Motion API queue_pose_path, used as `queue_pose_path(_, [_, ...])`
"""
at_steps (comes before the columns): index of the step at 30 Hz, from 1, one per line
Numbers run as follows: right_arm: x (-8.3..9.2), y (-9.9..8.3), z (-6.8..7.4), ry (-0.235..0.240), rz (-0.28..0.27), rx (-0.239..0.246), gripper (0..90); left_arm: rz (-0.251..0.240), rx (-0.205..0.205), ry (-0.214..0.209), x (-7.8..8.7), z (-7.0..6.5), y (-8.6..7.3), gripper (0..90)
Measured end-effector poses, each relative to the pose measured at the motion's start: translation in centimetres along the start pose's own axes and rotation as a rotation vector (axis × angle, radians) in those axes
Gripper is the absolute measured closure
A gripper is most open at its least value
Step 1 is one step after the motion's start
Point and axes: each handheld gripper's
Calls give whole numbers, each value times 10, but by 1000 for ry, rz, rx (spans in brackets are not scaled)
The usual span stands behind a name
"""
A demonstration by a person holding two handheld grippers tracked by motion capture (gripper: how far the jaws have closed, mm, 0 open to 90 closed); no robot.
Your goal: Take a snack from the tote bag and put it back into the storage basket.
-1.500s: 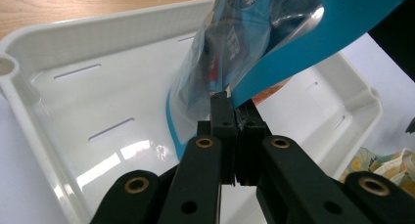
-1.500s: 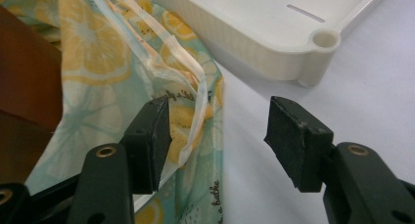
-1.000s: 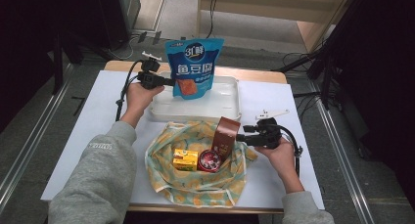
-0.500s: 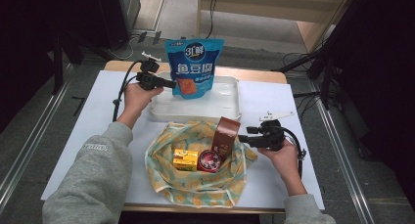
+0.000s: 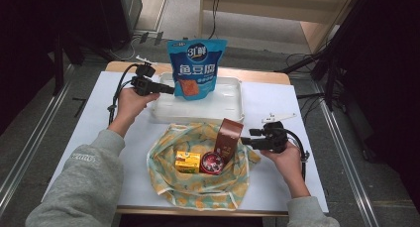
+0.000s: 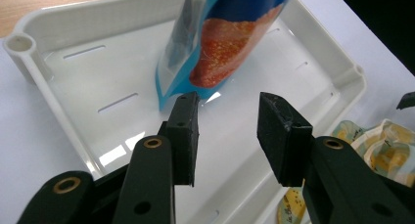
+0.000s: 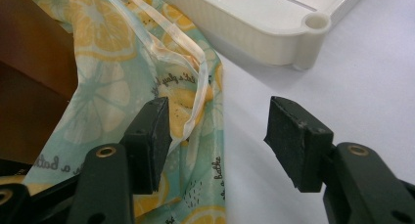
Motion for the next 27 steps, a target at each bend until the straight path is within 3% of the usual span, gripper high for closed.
queue_pose_path(19, [-4, 4, -2, 2, 4, 10, 432, 9, -34, -66, 6, -16, -22, 522])
queue_pose_path(25, [-6, 7, -2, 5, 8, 14, 432, 51, -64, -34, 6, -24, -32, 498])
queue_pose_path(27, [-7, 8, -2, 8, 8, 17, 432, 57, -64, -47, 6, -26, -37, 496])
Point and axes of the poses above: each handheld gripper's, and its own axes: x roughly backward along the jaws, y roughly out of its top, z roughly to its left, and after that the axes turned 5 degrees about z, right-handed
